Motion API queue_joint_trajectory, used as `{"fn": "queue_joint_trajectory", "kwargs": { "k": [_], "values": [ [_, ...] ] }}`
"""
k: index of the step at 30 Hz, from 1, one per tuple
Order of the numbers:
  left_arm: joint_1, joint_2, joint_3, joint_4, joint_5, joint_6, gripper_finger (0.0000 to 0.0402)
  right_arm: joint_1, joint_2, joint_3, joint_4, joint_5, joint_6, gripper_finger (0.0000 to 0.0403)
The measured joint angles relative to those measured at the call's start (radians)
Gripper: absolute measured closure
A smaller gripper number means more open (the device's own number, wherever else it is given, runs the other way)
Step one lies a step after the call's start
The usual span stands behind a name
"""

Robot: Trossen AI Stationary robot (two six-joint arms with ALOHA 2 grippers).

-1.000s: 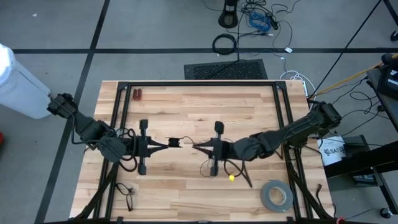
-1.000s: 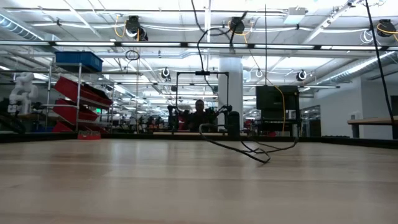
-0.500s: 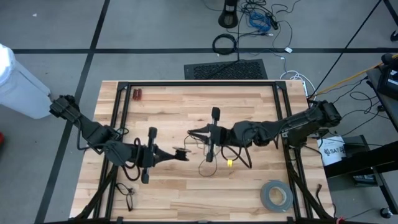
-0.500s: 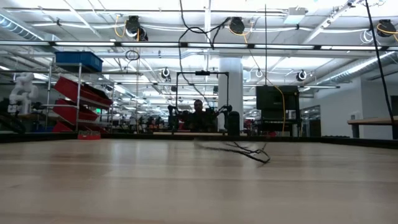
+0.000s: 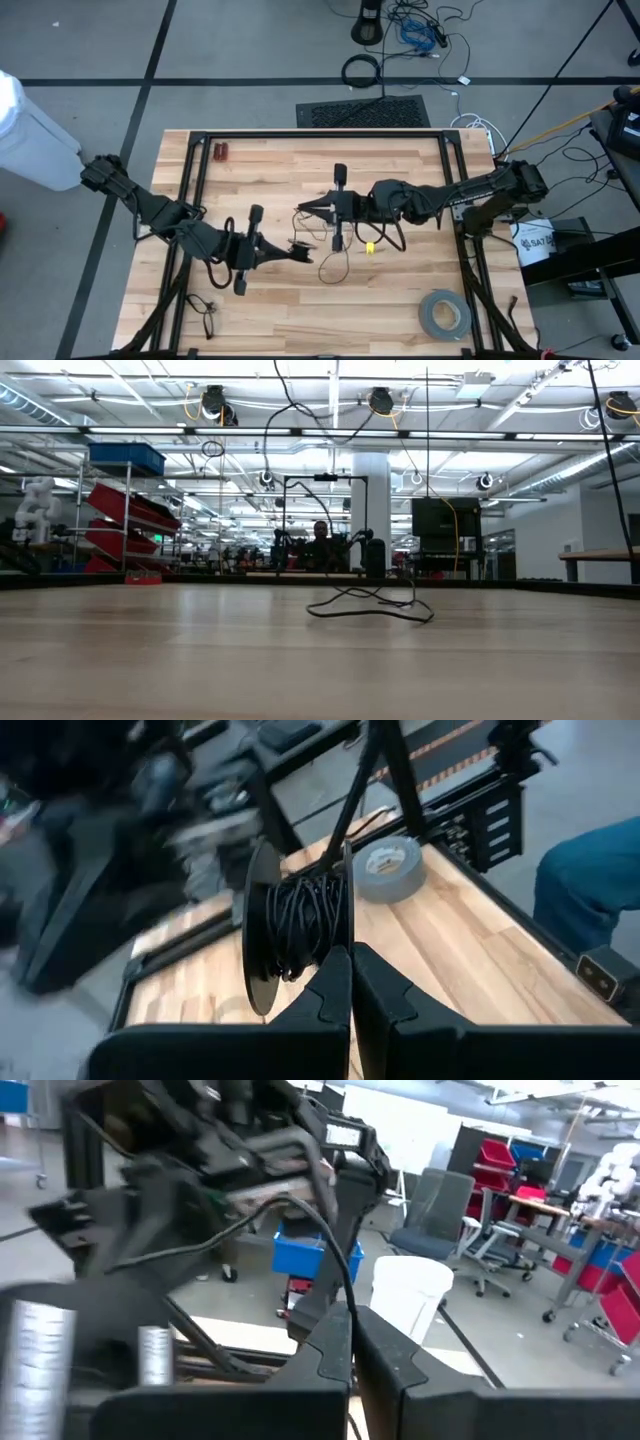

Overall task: Coil cords
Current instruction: Uncoil the black wire from the spool

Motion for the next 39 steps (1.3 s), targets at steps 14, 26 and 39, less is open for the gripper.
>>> {"fn": "queue_joint_trajectory", "kwargs": {
  "k": [14, 26, 39],
  "values": [
    [-0.021, 0.012, 0.000, 0.062, 0.005, 0.102, 0.0401, -0.038, 0.032, 0.000, -0.278, -0.048, 0.133, 0.0403],
    [-0.115, -0.057, 0.000, -0.125, -0.324, -0.055, 0.0402, 0.064, 0.030, 0.000, -0.649, -0.038, 0.314, 0.0403],
    [-0.161, -0.066, 0.000, -0.135, -0.404, -0.065, 0.0402, 0.164, 0.022, 0.000, -0.698, -0.108, 0.369, 0.0389]
  ]
}}
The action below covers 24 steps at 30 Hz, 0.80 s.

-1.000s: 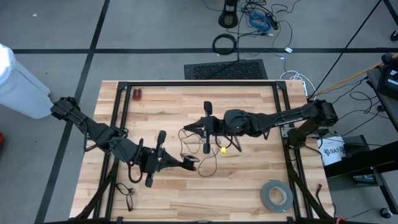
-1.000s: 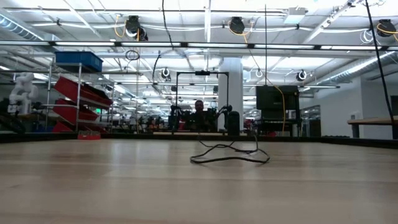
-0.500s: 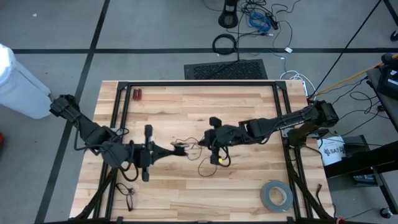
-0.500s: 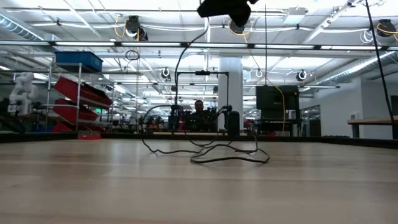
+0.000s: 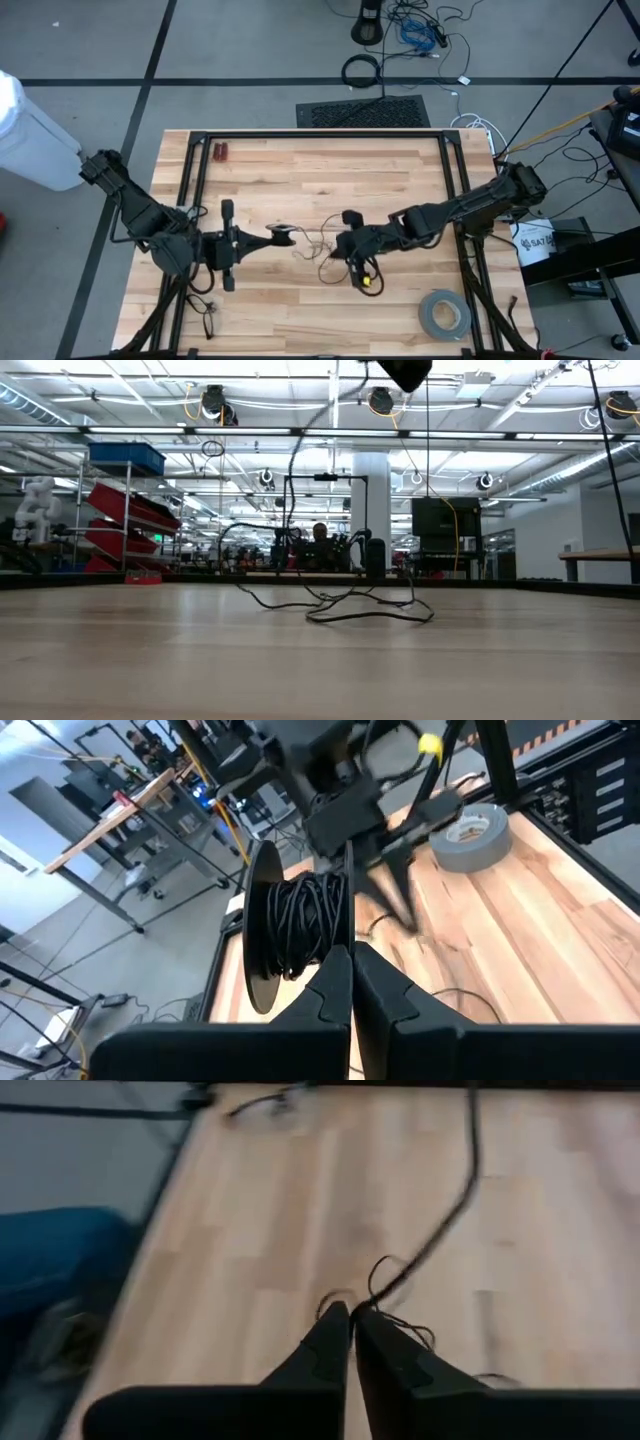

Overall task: Coil cords
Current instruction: Uncoil the black wire from the spool

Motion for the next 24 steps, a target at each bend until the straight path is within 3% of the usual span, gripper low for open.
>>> {"fn": "queue_joint_trajectory", "kwargs": {
  "k": [3, 9, 12, 18, 24],
  "values": [
    [0.001, 0.000, 0.000, -0.030, 0.000, -0.025, 0.0402, 0.014, -0.010, 0.000, 0.007, -0.070, -0.010, 0.0378],
    [0.001, 0.000, 0.000, -0.060, 0.000, -0.076, 0.0402, 0.018, -0.019, 0.000, 0.036, -0.060, -0.037, 0.0349],
    [0.001, 0.000, 0.000, -0.058, 0.006, -0.095, 0.0402, -0.009, -0.004, 0.000, 0.145, -0.011, -0.087, 0.0330],
    [0.001, 0.000, 0.000, -0.060, 0.026, -0.136, 0.0402, -0.042, 0.076, 0.000, 0.379, -0.017, -0.265, 0.0288],
    [-0.004, 0.009, 0.001, -0.069, 0.040, -0.174, 0.0402, -0.095, 0.147, 0.000, 0.500, -0.010, -0.266, 0.0246]
  ]
}}
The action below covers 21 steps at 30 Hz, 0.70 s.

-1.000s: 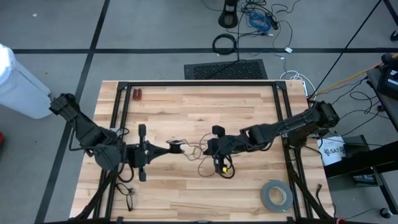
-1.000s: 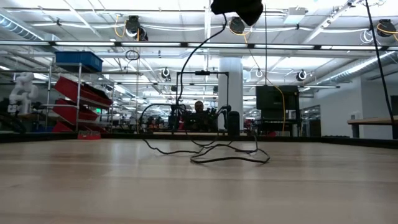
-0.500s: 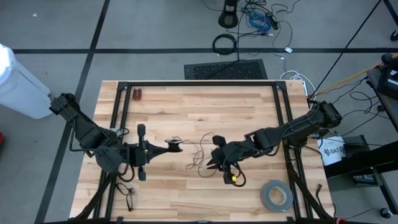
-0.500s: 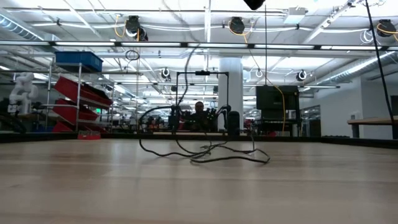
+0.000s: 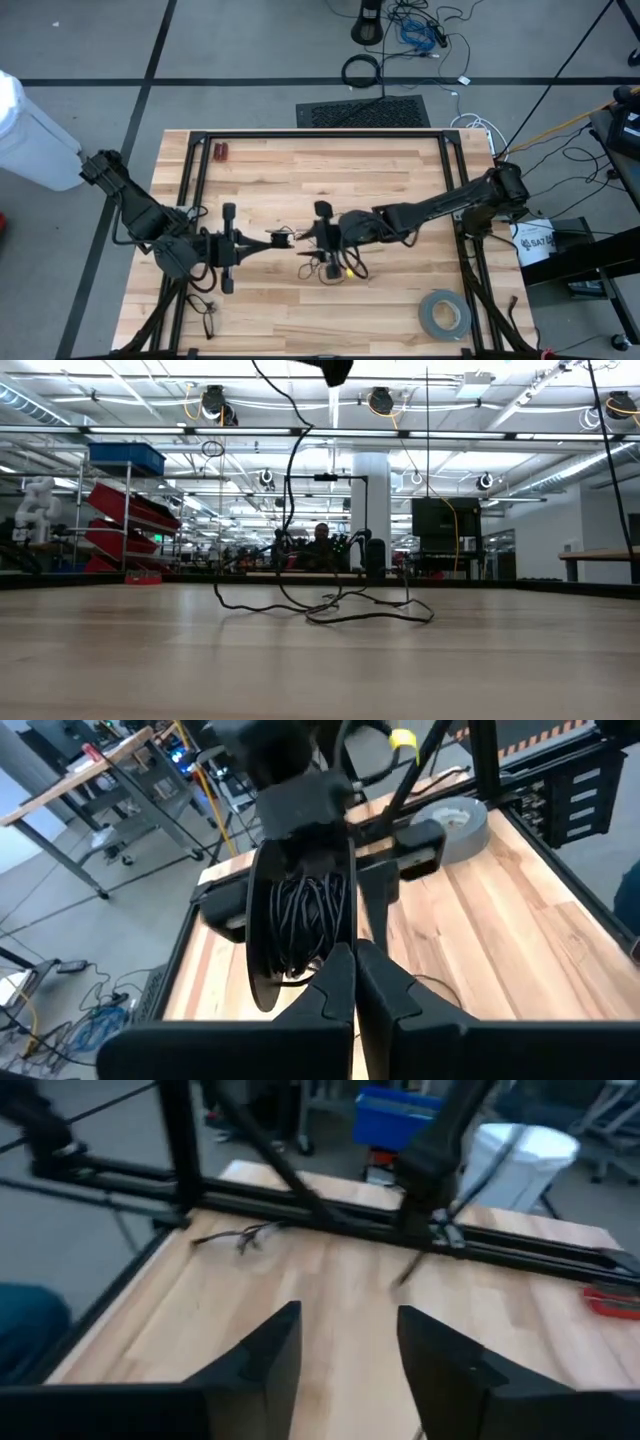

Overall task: Coil cords
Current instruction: Uncoil the black wire from the spool

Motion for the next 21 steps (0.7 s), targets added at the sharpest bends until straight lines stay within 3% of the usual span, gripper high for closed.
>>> {"fn": "queue_joint_trajectory", "kwargs": {
  "k": [6, 21],
  "values": [
    [-0.022, 0.011, 0.000, -0.038, 0.002, -0.027, 0.0402, -0.010, -0.011, 0.000, 0.032, -0.008, -0.017, 0.0225],
    [-0.027, 0.011, 0.000, -0.029, 0.000, -0.026, 0.0402, -0.022, 0.048, 0.000, 0.157, -0.064, 0.005, 0.0235]
  ]
}}
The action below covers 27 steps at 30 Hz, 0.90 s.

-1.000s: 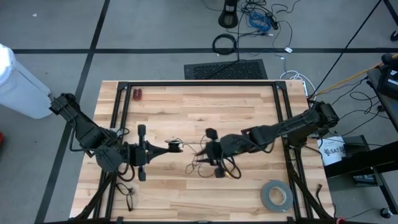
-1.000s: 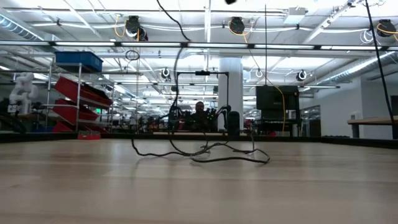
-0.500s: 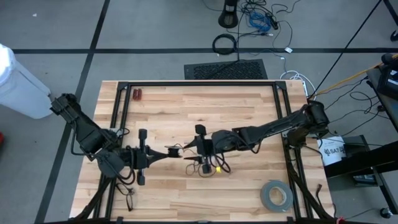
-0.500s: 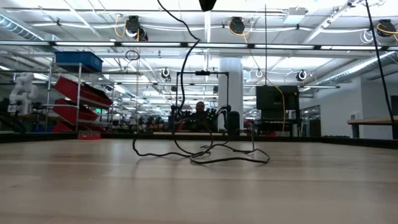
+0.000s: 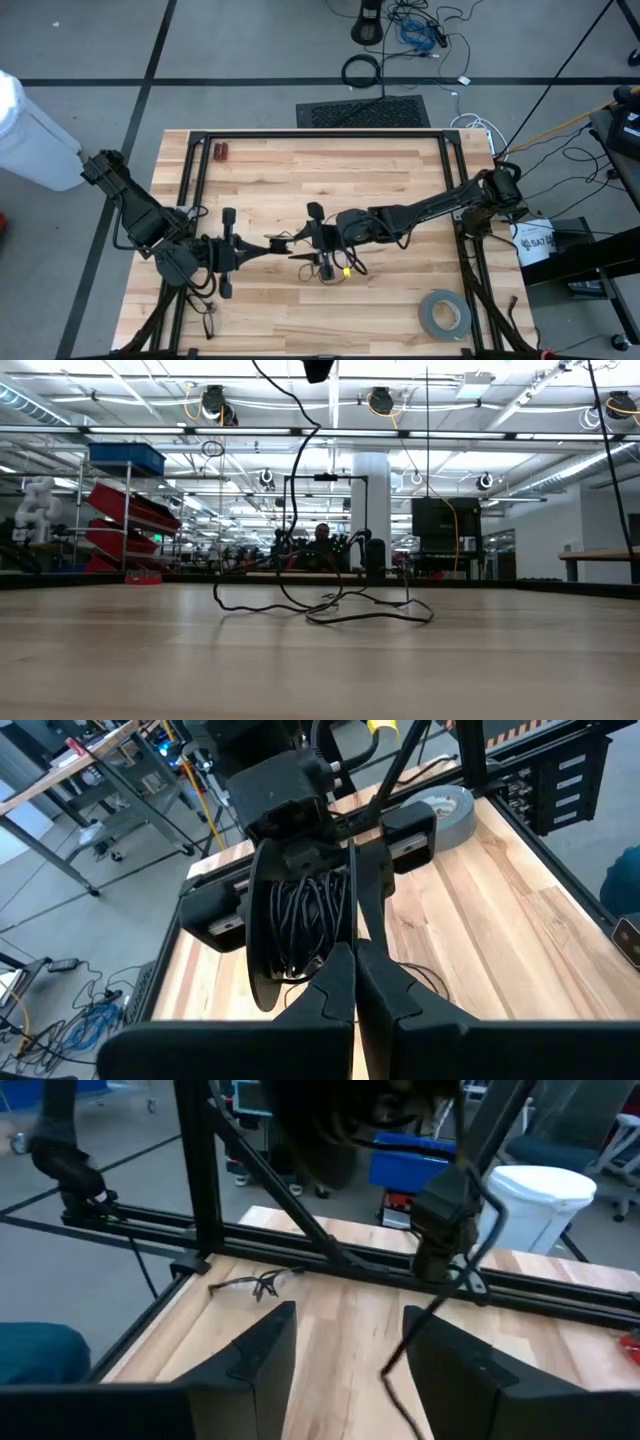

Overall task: Coil cords
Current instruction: Uncoil the black wire from the spool

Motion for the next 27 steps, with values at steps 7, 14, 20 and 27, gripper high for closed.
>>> {"fn": "queue_joint_trajectory", "kwargs": {
  "k": [7, 14, 20, 27],
  "values": [
    [0.000, 0.000, 0.000, -0.008, 0.000, 0.006, 0.0402, -0.001, -0.049, 0.000, -0.060, 0.007, 0.002, 0.0311],
    [0.000, 0.000, 0.000, -0.009, 0.000, 0.009, 0.0402, 0.015, -0.088, 0.000, -0.129, 0.007, -0.003, 0.0396],
    [0.000, 0.000, 0.000, -0.010, -0.001, 0.008, 0.0402, 0.039, -0.122, 0.000, -0.158, 0.012, -0.013, 0.0401],
    [0.000, 0.000, 0.000, -0.018, -0.001, 0.001, 0.0402, 0.088, -0.216, 0.000, -0.210, 0.121, -0.050, 0.0402]
  ]
}}
